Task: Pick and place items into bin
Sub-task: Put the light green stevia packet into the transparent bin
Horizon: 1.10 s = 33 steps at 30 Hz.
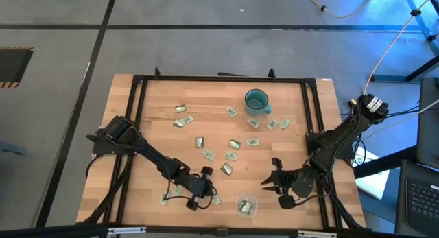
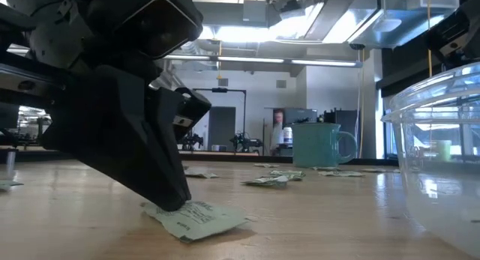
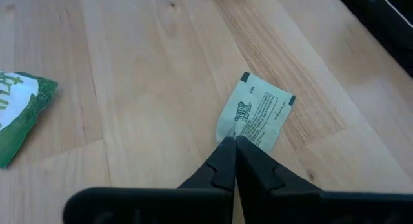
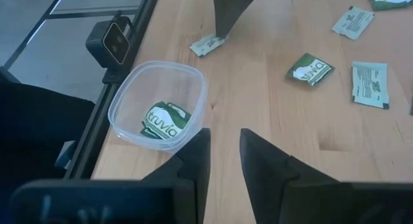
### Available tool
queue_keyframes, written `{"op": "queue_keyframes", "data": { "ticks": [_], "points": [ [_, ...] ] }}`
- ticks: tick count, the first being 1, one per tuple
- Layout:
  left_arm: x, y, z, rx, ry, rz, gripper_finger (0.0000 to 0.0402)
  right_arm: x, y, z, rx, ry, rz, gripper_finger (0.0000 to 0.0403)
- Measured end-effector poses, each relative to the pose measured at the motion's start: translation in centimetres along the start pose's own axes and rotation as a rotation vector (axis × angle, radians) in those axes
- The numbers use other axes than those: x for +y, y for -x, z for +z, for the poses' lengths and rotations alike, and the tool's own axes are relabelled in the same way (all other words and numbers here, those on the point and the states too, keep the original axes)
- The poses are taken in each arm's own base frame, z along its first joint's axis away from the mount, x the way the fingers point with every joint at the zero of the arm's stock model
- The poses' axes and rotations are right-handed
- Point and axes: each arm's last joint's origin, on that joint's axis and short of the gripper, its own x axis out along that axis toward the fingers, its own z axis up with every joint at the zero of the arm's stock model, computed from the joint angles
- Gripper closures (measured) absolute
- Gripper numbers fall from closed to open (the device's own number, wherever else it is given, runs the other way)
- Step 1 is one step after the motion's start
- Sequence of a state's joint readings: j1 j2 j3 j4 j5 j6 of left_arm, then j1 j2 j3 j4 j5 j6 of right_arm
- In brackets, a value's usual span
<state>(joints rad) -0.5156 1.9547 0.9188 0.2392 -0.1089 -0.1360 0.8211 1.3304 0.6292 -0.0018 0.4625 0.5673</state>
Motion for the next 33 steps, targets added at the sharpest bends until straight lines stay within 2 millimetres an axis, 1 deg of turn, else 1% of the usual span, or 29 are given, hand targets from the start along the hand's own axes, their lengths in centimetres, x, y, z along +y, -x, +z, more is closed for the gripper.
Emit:
{"op": "queue_keyframes", "data": {
  "ticks": [4, 7, 9, 13, 15, 18, 21, 24, 27, 29, 33],
  "points": [
    [0.0, 1.2, 1.0, -0.054, 0.006, -0.008, 0.0399, 0.0, 0.0, 0.0, -0.006, 0.01, -0.009, 0.0315],
    [0.2, 2.9, 3.2, -0.182, 0.025, 0.008, 0.0399, -0.1, 0.0, 0.0, -0.016, 0.03, -0.028, 0.0315],
    [0.4, 3.8, 4.1, -0.242, 0.04, 0.035, 0.0399, -0.1, 0.0, 0.0, -0.02, 0.037, -0.036, 0.0315],
    [1.0, 4.9, 5.6, -0.365, 0.058, 0.07, 0.0399, -0.1, 0.0, 0.0, -0.021, 0.049, -0.038, 0.0315],
    [1.2, 5.1, 6.4, -0.407, 0.039, 0.074, 0.0399, -0.1, 0.0, 0.0, -0.02, 0.054, -0.039, 0.0315],
    [1.6, 4.5, 7.4, -0.412, 0.006, 0.069, 0.0399, -0.1, 0.0, 0.0, -0.02, 0.054, -0.04, 0.0315],
    [2.0, 3.9, 9.0, -0.431, -0.027, 0.042, 0.0399, -0.1, 0.0, 0.0, -0.019, 0.055, -0.041, 0.0315],
    [2.3, 2.7, 10.2, -0.39, -0.046, 0.002, 0.04, -0.1, 0.0, 0.0, -0.019, 0.055, -0.042, 0.0315],
    [2.7, 1.3, 10.9, -0.326, -0.046, 0.001, 0.0399, -0.1, 0.0, 0.0, -0.019, 0.057, -0.041, 0.0315],
    [2.8, 0.5, 11.5, -0.323, -0.045, -0.002, 0.0399, -0.2, 0.0, 0.0, -0.017, 0.059, -0.043, 0.0315],
    [2.6, -1.1, 11.9, -0.287, -0.054, -0.048, 0.0399, -0.2, 0.0, 0.0, -0.013, 0.062, -0.045, 0.0315]
  ]
}}
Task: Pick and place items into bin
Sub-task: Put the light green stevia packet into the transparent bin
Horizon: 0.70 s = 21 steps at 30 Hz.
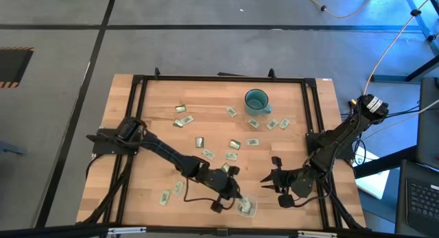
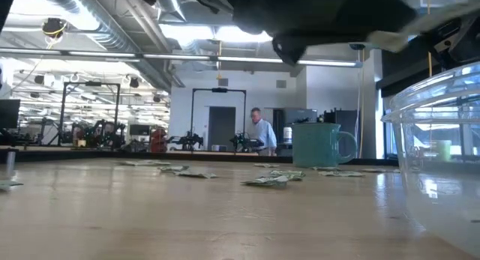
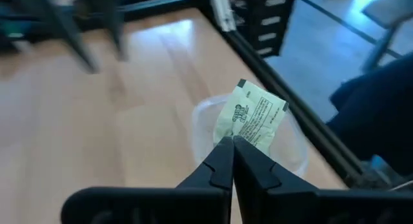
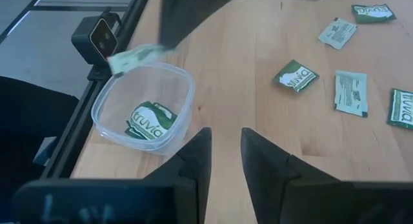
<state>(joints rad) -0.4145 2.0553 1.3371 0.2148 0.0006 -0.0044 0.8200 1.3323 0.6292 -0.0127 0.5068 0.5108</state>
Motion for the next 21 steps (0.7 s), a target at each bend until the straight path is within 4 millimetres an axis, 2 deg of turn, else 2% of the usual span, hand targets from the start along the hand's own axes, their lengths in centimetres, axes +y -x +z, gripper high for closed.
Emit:
{"op": "queue_keyframes", "data": {
  "ticks": [10, 15, 21],
  "points": [
    [-0.1, -2.4, -1.1, 0.062, 0.0, -0.019, 0.0398, 0.0, 0.0, -0.1, 0.006, 0.002, -0.003, 0.0315],
    [-0.1, -2.4, -1.0, 0.062, -0.007, -0.021, 0.0392, 0.0, 0.0, -0.1, 0.006, 0.001, -0.003, 0.0315],
    [-0.2, -1.7, -0.5, 0.074, -0.037, -0.017, 0.0353, 0.0, 0.0, -0.1, 0.007, 0.001, -0.003, 0.0315]
  ]
}}
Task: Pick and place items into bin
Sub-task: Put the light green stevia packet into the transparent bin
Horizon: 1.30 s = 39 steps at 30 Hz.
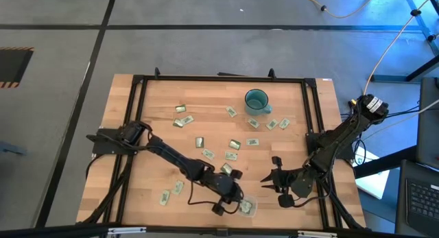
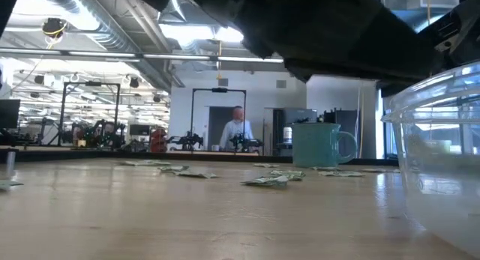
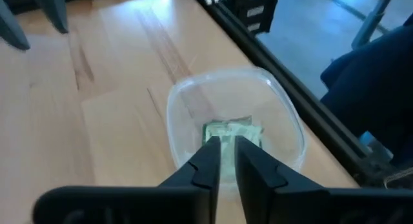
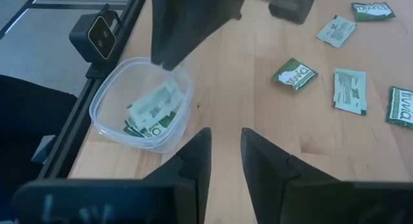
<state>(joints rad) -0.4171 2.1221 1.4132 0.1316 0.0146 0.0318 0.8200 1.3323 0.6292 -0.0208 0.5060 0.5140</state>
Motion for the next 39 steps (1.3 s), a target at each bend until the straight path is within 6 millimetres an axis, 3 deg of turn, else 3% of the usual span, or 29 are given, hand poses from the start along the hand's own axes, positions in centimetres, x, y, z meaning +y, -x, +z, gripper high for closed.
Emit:
{"op": "queue_keyframes", "data": {
  "ticks": [4, 8, 12, 24, 32, 39],
  "points": [
    [-0.1, 1.5, 0.8, 0.046, -0.027, -0.014, 0.0336, 0.0, 0.0, 0.0, 0.0, -0.001, 0.0, 0.0315],
    [-1.5, 4.6, 1.9, 0.144, -0.08, -0.012, 0.0339, 0.0, 0.0, -0.1, 0.007, -0.001, -0.003, 0.0315],
    [-3.1, 7.8, 2.1, 0.287, 0.018, 0.07, 0.035, 0.0, 0.0, -0.1, 0.007, -0.001, -0.002, 0.0315],
    [-7.5, 12.7, -2.6, 0.747, 0.462, 0.517, 0.0337, 0.0, 0.0, -0.1, 0.006, -0.003, -0.002, 0.0315],
    [-11.8, 14.1, -3.4, 0.698, 0.618, 0.608, 0.033, 0.0, 0.0, -0.1, 0.006, -0.004, -0.002, 0.0315],
    [-13.4, 14.7, -3.9, 0.687, 0.929, 0.686, 0.0328, 0.0, 0.0, -0.1, 0.005, -0.003, -0.002, 0.0315]
  ]
}}
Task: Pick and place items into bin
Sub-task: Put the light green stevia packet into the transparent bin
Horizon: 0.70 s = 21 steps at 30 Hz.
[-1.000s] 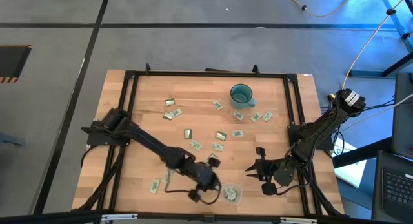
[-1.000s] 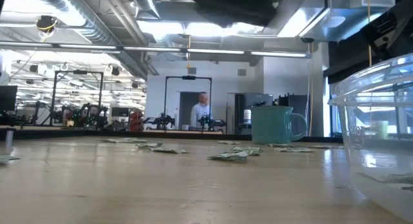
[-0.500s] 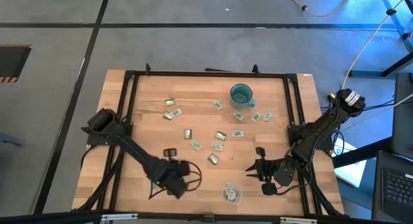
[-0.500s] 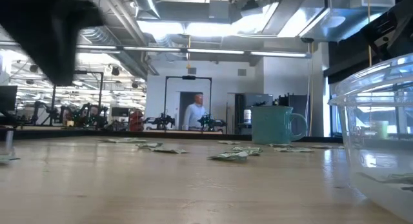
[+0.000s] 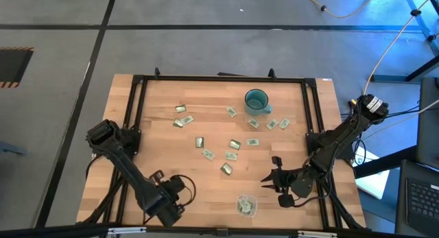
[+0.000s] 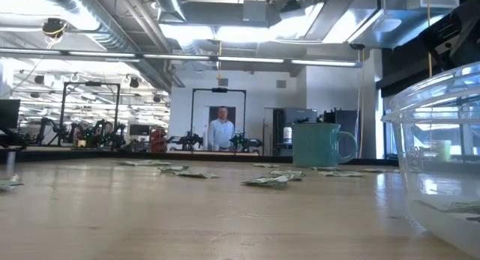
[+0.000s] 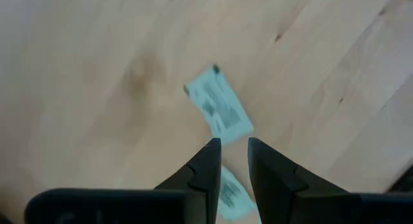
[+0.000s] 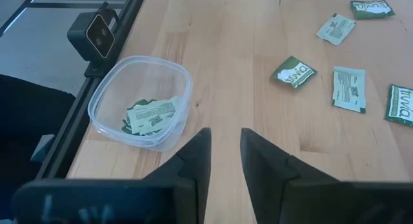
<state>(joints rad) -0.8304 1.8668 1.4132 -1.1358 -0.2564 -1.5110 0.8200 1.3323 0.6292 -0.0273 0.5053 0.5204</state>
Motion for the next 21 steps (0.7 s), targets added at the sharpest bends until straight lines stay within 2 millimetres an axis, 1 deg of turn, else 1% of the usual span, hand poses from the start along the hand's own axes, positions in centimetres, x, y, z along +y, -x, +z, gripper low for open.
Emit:
{"op": "queue_keyframes", "data": {
  "ticks": [5, 8, 12, 15, 21],
  "points": [
    [0.0, 0.0, -0.1, 0.022, 0.125, 0.002, 0.0322, 0.0, 0.0, 0.0, -0.002, -0.002, 0.001, 0.0315],
    [-0.1, -0.6, 0.0, 0.034, 0.155, 0.025, 0.0317, 0.0, 0.0, 0.0, -0.003, -0.002, 0.001, 0.0315],
    [0.1, -1.6, -0.2, 0.137, 0.205, 0.119, 0.0304, 0.0, 0.0, 0.1, -0.007, -0.005, 0.003, 0.0315],
    [0.4, -2.3, -0.5, 0.179, 0.235, 0.206, 0.0294, 0.0, 0.0, 0.1, -0.007, -0.004, 0.004, 0.0315],
    [-0.4, -3.0, -0.7, 0.21, 0.258, 0.163, 0.0291, 0.0, 0.0, 0.1, -0.007, -0.003, 0.003, 0.0315]
  ]
}}
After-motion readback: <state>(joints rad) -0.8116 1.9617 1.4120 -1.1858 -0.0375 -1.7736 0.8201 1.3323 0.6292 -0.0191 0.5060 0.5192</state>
